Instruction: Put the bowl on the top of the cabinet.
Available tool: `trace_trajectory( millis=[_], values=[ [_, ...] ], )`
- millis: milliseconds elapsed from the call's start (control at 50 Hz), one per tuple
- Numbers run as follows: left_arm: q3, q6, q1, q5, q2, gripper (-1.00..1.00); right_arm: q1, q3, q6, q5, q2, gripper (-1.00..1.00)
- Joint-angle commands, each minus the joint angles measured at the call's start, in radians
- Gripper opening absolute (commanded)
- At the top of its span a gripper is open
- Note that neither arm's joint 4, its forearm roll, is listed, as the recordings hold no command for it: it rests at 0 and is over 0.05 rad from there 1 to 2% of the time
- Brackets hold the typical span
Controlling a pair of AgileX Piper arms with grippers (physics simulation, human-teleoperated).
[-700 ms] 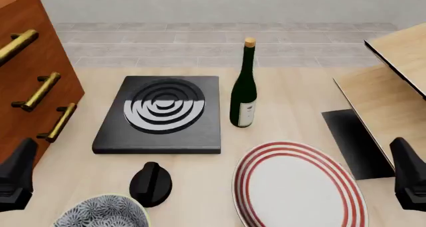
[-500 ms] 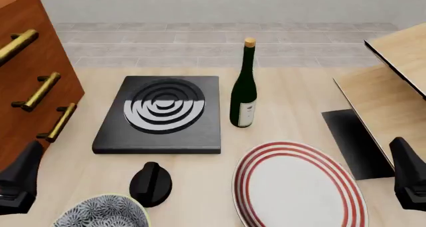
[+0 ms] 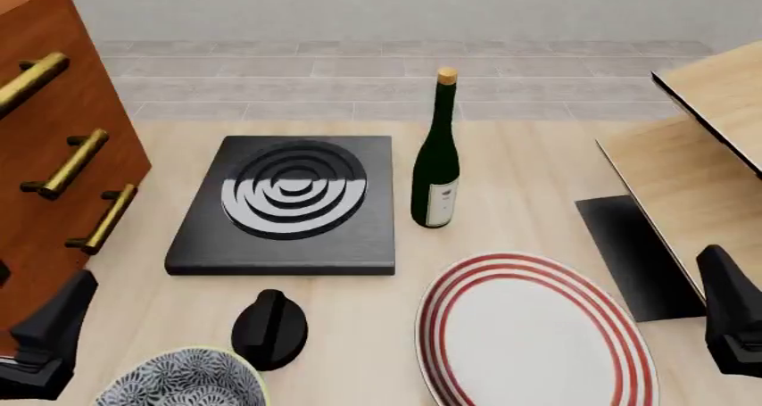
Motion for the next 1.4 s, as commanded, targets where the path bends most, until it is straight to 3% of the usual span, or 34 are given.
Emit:
trace_trajectory(
  millis=[20, 240, 500, 540, 600, 820, 840, 1100, 1400],
  values=[
    [-0.063, 0.027, -0.034, 0.149, -0.003, 1.00, 0.000, 0.000, 0.000, 0.000, 0.000, 1.00],
    [-0.171, 0.053, -0.070, 0.329, -0.003, 1.00, 0.000, 0.000, 0.000, 0.000, 0.000, 1.00],
    [-0.278, 0.036, -0.095, 0.536, -0.002, 1.00, 0.000, 0.000, 0.000, 0.000, 0.000, 1.00],
    [-0.280, 0.002, -0.099, 0.566, 0.006, 1.00, 0.000, 0.000, 0.000, 0.000, 0.000, 1.00],
    [-0.293, -0.035, -0.096, 0.574, 0.050, 1.00, 0.000, 0.000, 0.000, 0.000, 0.000, 1.00],
    [-0.344, -0.022, -0.109, 0.681, 0.023, 1.00, 0.000, 0.000, 0.000, 0.000, 0.000, 1.00],
    [-0.324, -0.050, -0.109, 0.675, 0.048, 1.00, 0.000, 0.000, 0.000, 0.000, 0.000, 1.00],
    [-0.271, -0.060, -0.160, 0.711, 0.075, 1.00, 0.000, 0.000, 0.000, 0.000, 0.000, 1.00],
    [-0.305, -0.044, -0.203, 0.772, 0.085, 1.00, 0.000, 0.000, 0.000, 0.000, 0.000, 1.00]
  ],
)
